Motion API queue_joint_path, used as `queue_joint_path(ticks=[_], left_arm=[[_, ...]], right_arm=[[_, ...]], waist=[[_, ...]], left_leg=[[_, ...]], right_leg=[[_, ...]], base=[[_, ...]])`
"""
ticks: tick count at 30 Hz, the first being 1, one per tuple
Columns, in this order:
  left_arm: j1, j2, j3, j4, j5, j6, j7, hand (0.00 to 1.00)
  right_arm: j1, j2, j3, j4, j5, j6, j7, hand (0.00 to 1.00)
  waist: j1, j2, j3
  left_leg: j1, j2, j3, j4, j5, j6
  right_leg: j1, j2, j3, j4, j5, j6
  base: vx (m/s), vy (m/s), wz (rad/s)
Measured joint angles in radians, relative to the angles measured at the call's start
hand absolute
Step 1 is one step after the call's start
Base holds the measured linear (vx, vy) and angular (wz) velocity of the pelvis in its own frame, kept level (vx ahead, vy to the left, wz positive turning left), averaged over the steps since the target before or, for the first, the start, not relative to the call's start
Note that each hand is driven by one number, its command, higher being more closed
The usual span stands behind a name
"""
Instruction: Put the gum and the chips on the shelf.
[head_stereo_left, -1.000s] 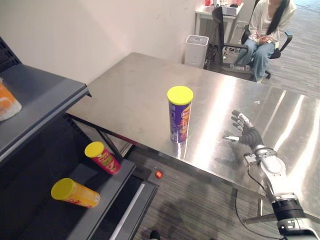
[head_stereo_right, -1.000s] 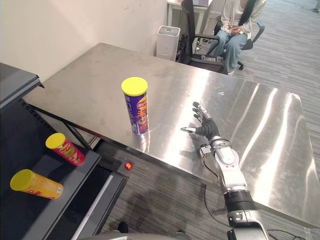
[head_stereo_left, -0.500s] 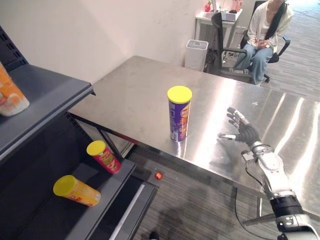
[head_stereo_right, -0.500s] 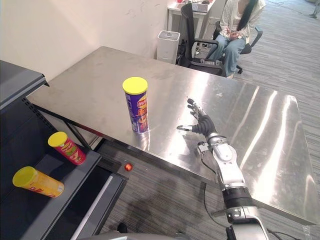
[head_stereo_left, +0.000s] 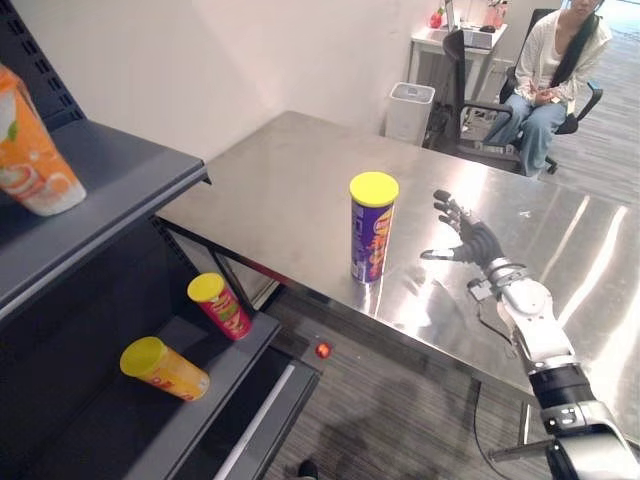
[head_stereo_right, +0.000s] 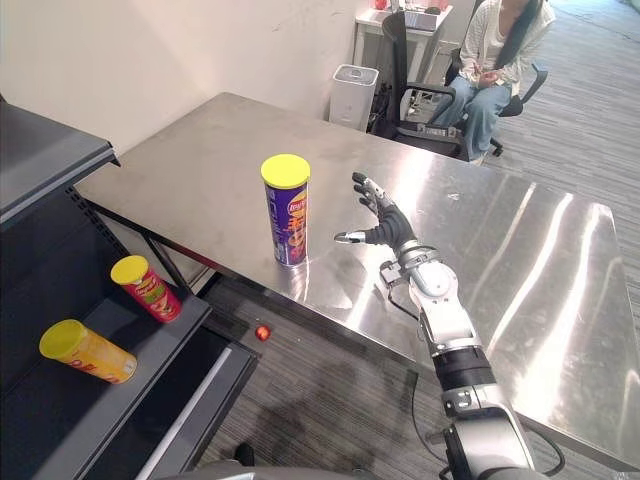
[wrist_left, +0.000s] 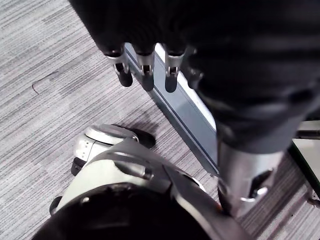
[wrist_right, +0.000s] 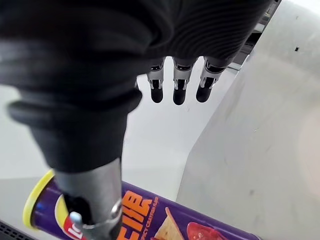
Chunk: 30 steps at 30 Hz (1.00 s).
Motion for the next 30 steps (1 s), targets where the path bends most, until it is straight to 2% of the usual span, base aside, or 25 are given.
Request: queue_joint_path(ticks=[14, 22, 30], left_arm=[[0.001, 0.002, 0.0, -0.01, 0.0, 0.0, -0.006, 0.0], [0.001, 0.004, -0.008, -0.018, 0.0, 0.002, -0.007, 0.0], [0.004, 0.005, -0.012, -0.029, 0.0, 0.002, -0.009, 0.0]], right_arm=[[-0.059, 0.001, 0.064, 0.017, 0.001, 0.004, 0.024, 0.0], [-0.069, 0.009, 0.076, 0.019, 0.042, 0.043, 0.042, 0.0], [-0.079, 0.075, 0.076, 0.082, 0.083, 0.067, 0.042, 0.0]], waist=[[0.016, -0.003, -0.002], [0.025, -0.004, -0.002], [0.034, -0.004, -0.003]], left_leg=[[-0.014, -0.001, -0.022, 0.0, 0.009, 0.002], [-0.013, -0.001, -0.023, 0.0, 0.01, 0.002], [-0.013, -0.002, -0.026, 0.0, 0.01, 0.002]], right_leg=[[0.001, 0.0, -0.023, -0.001, 0.002, 0.0], [0.002, 0.001, -0.024, 0.0, 0.002, 0.0], [0.004, 0.0, -0.028, 0.0, 0.002, 0.0]], base=[[-0.01, 0.001, 0.04], [0.0, 0.0, 0.0], [0.0, 0.0, 0.0]])
